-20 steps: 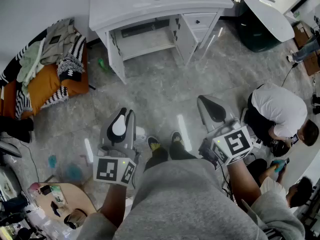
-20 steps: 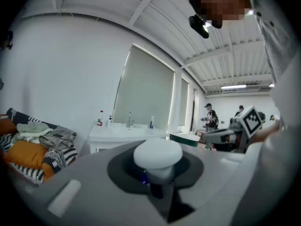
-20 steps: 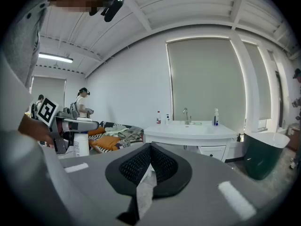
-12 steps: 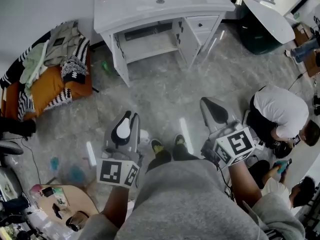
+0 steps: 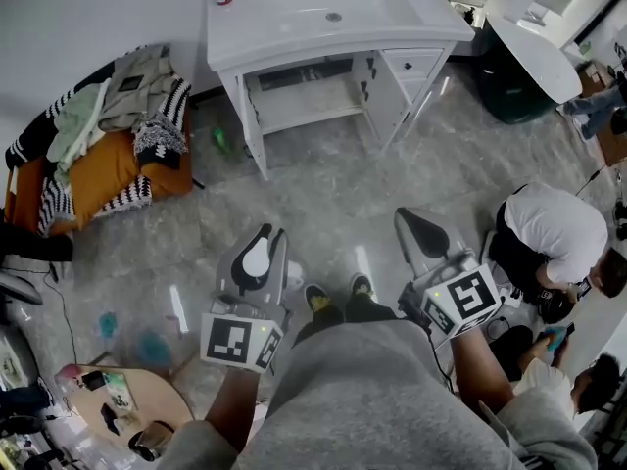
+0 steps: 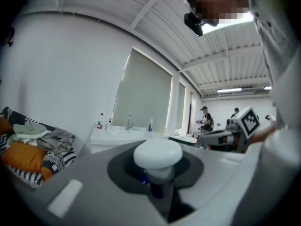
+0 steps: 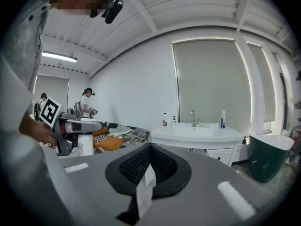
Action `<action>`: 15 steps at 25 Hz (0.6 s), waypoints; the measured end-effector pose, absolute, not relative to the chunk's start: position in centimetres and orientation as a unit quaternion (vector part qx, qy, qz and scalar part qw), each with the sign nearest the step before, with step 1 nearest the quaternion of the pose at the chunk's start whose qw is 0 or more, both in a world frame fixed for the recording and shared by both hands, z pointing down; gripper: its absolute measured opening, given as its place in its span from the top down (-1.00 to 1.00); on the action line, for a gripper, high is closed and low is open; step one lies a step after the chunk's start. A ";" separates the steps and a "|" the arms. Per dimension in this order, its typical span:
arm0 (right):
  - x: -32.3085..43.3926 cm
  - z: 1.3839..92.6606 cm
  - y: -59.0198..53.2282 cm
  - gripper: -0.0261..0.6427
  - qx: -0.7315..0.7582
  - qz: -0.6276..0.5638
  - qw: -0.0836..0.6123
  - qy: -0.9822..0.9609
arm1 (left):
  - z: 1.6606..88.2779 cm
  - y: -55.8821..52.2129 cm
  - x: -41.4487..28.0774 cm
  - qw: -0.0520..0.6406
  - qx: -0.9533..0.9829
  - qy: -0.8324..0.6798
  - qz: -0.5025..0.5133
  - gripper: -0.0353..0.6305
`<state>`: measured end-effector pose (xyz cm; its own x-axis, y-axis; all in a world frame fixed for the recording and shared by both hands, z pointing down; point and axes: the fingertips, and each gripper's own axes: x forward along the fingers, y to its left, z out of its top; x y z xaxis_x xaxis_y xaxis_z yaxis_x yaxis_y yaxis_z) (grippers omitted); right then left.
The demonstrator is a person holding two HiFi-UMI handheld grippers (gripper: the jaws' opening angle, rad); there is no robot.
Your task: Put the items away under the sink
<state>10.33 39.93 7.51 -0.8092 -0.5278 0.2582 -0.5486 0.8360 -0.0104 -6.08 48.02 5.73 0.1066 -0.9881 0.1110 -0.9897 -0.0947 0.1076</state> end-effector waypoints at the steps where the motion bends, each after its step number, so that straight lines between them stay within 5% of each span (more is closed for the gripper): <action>1: 9.9 7.6 40.2 0.93 0.278 0.047 0.122 -0.952 | 5.9 48.1 -6.4 0.078 0.740 -0.668 0.004 0.66; 15: 6.7 8.2 43.2 0.93 0.181 0.115 0.097 -0.972 | 6.3 48.4 -6.9 0.077 0.754 -0.652 0.001 0.66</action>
